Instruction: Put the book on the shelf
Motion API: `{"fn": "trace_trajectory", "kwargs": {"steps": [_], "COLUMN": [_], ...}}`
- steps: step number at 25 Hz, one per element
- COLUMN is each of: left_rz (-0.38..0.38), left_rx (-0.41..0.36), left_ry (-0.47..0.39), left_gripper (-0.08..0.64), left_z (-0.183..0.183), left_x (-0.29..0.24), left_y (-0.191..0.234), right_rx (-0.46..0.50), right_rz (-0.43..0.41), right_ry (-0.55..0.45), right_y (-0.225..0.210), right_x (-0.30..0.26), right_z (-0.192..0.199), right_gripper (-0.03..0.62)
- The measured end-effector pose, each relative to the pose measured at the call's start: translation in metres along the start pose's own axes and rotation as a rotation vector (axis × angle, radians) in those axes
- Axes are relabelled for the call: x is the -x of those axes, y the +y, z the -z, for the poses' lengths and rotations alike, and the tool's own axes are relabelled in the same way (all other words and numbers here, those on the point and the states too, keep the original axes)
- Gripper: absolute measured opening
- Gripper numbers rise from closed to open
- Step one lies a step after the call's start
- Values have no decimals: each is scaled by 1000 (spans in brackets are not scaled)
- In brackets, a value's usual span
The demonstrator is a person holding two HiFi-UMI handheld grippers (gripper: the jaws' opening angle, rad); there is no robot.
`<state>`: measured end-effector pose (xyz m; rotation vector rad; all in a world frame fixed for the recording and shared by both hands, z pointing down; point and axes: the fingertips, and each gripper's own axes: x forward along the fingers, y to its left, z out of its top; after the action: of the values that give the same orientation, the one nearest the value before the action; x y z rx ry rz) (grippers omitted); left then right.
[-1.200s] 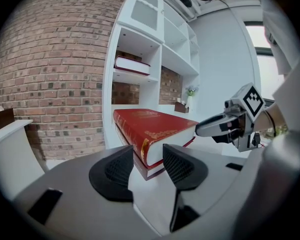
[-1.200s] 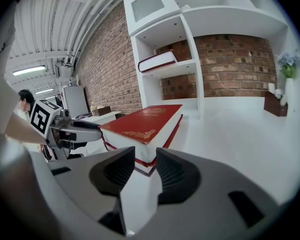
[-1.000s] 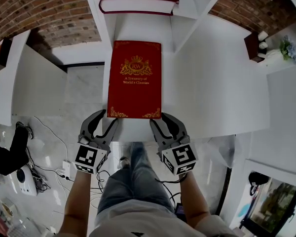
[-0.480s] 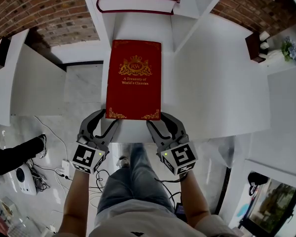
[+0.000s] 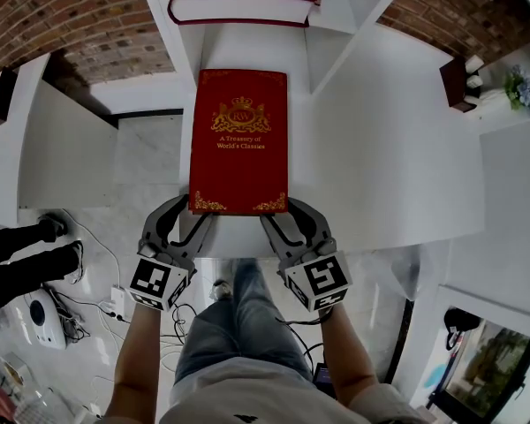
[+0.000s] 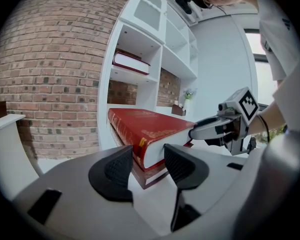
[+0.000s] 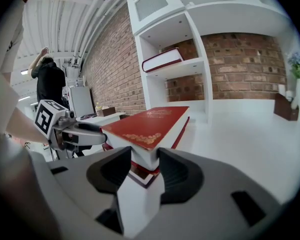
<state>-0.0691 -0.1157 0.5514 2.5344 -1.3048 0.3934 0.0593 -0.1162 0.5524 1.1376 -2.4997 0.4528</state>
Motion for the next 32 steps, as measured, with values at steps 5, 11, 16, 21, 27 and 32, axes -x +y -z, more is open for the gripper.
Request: {"fn": "trace_trajectory", "kwargs": {"steps": [5, 11, 16, 21, 27, 32], "left_rz": [-23, -28, -22, -16, -15, -13], "left_rx": [-22, -32, -35, -43, -66, -101], "left_ry": [13, -22, -51, -95, -124, -166], "left_gripper": [190, 176, 169, 164, 161, 161], "left_z": [0, -16, -31, -49, -66, -87], "left_x": [1, 8, 15, 24, 37, 50], "left_y": [0, -2, -8, -13, -21, -28], "right_rx": [20, 27, 25, 32, 47, 61], "right_rz": [26, 44, 63, 81, 103, 120], "right_ry": [-20, -71, -104, -144, -179, -220], "right_y": [-1, -1, 1, 4, 11, 19], "right_x": [1, 10, 23, 36, 54, 69], "right_z": [-4, -20, -33, -49, -63, -80], "right_gripper": [159, 142, 135, 127, 121, 120]}}
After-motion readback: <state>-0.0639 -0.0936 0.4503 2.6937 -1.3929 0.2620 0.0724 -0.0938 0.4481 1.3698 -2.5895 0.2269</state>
